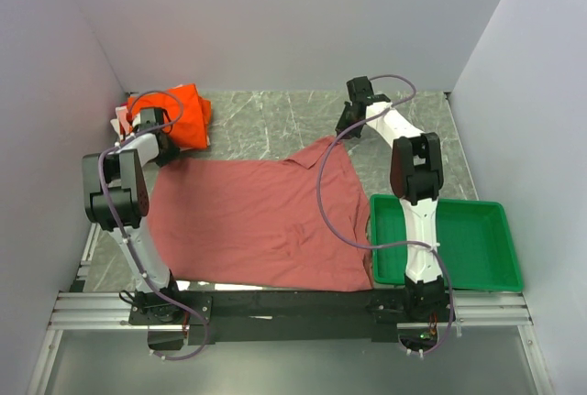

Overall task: Fold and stack the t-shirts
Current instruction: Fold the tshirt

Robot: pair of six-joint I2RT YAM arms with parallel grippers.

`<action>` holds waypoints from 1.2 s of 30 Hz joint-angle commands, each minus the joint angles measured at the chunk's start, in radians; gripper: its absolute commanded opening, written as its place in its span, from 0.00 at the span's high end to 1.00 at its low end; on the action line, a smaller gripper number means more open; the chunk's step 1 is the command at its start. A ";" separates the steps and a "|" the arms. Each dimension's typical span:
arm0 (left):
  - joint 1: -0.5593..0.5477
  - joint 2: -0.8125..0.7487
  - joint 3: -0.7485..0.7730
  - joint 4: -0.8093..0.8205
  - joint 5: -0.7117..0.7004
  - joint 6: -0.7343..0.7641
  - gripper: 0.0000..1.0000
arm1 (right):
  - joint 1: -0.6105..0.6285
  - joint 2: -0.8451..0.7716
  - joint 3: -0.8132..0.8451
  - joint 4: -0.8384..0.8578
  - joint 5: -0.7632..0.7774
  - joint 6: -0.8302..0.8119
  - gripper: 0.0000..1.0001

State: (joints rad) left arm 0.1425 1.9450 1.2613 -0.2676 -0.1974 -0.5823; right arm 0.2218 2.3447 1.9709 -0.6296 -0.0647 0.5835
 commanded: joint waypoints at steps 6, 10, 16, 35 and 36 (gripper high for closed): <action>0.019 0.049 0.052 0.036 -0.031 -0.024 0.64 | -0.006 -0.108 -0.052 0.041 -0.009 -0.001 1.00; 0.022 0.055 0.056 0.025 -0.037 -0.024 0.64 | -0.006 -0.119 -0.072 0.045 -0.009 -0.002 1.00; 0.023 0.058 0.032 0.013 -0.037 -0.024 0.77 | -0.004 -0.143 -0.093 0.051 0.003 0.004 1.00; 0.019 0.035 0.118 -0.051 0.050 0.024 0.99 | -0.015 -0.154 0.052 -0.034 -0.015 0.007 1.00; 0.016 0.031 0.125 -0.051 0.056 0.024 0.99 | -0.015 -0.150 0.080 -0.041 -0.021 0.004 1.00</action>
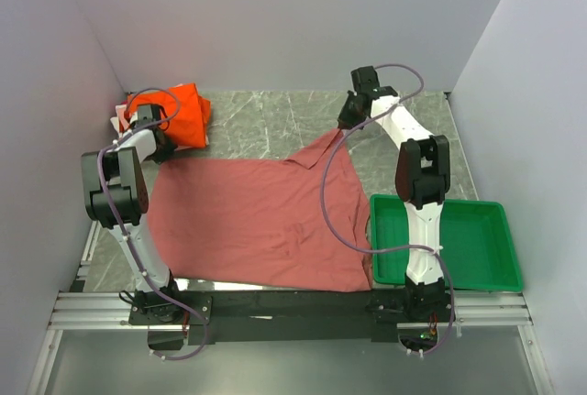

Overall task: Fold and stack the t-shirts
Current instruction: Fold the tshirt

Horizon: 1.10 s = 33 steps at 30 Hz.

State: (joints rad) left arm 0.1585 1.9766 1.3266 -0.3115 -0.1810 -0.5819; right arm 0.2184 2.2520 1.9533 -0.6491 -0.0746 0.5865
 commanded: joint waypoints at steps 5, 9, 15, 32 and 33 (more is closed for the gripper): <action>-0.001 -0.028 0.109 -0.015 0.080 0.022 0.99 | -0.020 -0.026 0.179 -0.059 -0.030 -0.010 1.00; -0.002 -0.042 0.134 -0.020 0.101 0.024 0.99 | -0.031 -0.006 0.220 -0.069 -0.039 -0.013 1.00; -0.002 -0.051 0.171 -0.028 0.127 0.030 0.99 | -0.053 0.046 0.346 -0.095 -0.060 -0.010 1.00; -0.010 -0.194 0.014 -0.052 0.084 0.074 0.99 | -0.022 -0.308 -0.141 -0.147 -0.113 -0.005 1.00; -0.011 -0.206 0.008 -0.060 0.080 0.079 0.99 | -0.014 -0.325 -0.158 -0.158 -0.113 -0.008 1.00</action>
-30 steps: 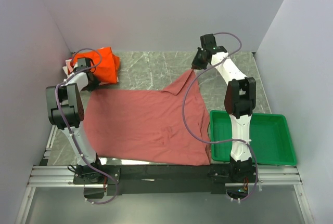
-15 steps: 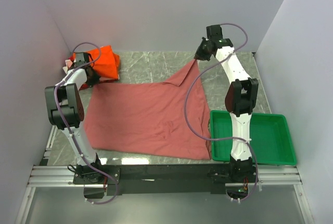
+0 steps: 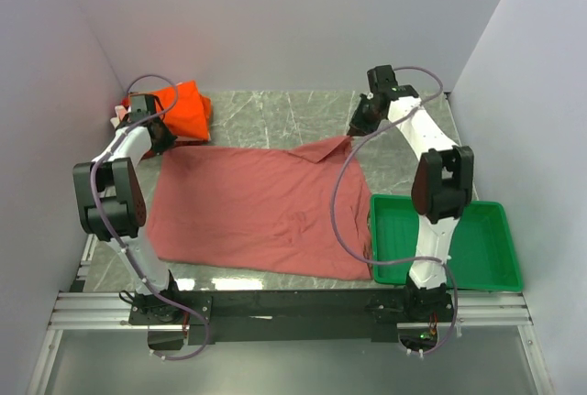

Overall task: Fold and stack the t-shirts
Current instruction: Fold the tshirt

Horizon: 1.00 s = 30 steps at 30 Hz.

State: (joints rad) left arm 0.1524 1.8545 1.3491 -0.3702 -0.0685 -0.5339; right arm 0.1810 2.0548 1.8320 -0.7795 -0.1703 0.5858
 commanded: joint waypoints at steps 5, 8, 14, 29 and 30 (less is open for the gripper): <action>-0.004 -0.115 -0.041 -0.047 -0.060 0.048 0.99 | 0.061 -0.220 -0.131 -0.104 -0.035 -0.006 1.00; -0.004 -0.132 -0.054 -0.074 -0.080 0.055 0.99 | 0.077 -0.269 -0.167 -0.150 -0.043 -0.001 1.00; -0.005 -0.158 -0.065 -0.118 -0.128 0.068 0.99 | 0.094 -0.366 -0.229 -0.230 -0.048 -0.001 1.00; -0.005 -0.215 -0.110 -0.229 -0.237 0.092 0.99 | 0.130 -0.584 -0.421 -0.294 -0.077 0.042 1.00; -0.005 -0.216 -0.111 -0.239 -0.238 0.084 0.99 | 0.135 -0.607 -0.431 -0.296 -0.078 0.045 1.00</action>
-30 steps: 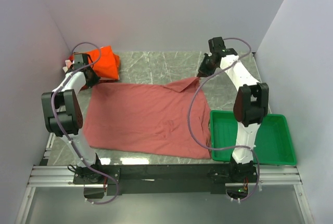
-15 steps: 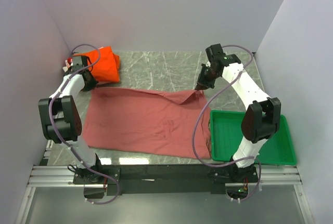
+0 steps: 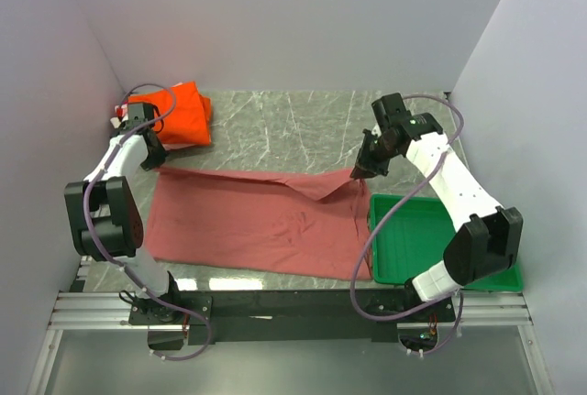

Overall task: Fold and stack the t-shirts
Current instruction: Fold the tshirt

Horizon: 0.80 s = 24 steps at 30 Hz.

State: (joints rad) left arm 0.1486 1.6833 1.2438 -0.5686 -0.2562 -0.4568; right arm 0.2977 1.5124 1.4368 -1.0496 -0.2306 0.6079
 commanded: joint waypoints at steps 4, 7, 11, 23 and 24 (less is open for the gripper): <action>-0.001 -0.059 -0.012 -0.076 -0.040 -0.011 0.99 | 0.047 -0.130 -0.111 -0.041 -0.019 0.052 1.00; -0.001 -0.062 -0.018 -0.115 -0.040 -0.014 0.99 | 0.066 -0.190 -0.182 -0.041 -0.026 0.069 1.00; 0.000 -0.074 -0.038 -0.154 -0.051 -0.010 0.99 | 0.086 -0.259 -0.254 -0.038 -0.033 0.101 1.00; 0.000 -0.149 -0.124 -0.208 -0.113 0.006 0.99 | 0.175 -0.409 -0.403 -0.027 -0.027 0.185 1.00; 0.002 -0.154 -0.132 -0.209 -0.118 0.004 0.99 | 0.190 -0.414 -0.417 -0.024 -0.024 0.197 1.00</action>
State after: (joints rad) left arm 0.1490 1.5688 1.1313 -0.7506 -0.3222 -0.4599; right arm 0.4557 1.1408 1.0420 -1.0779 -0.2565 0.7662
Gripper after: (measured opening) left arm 0.012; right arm 0.009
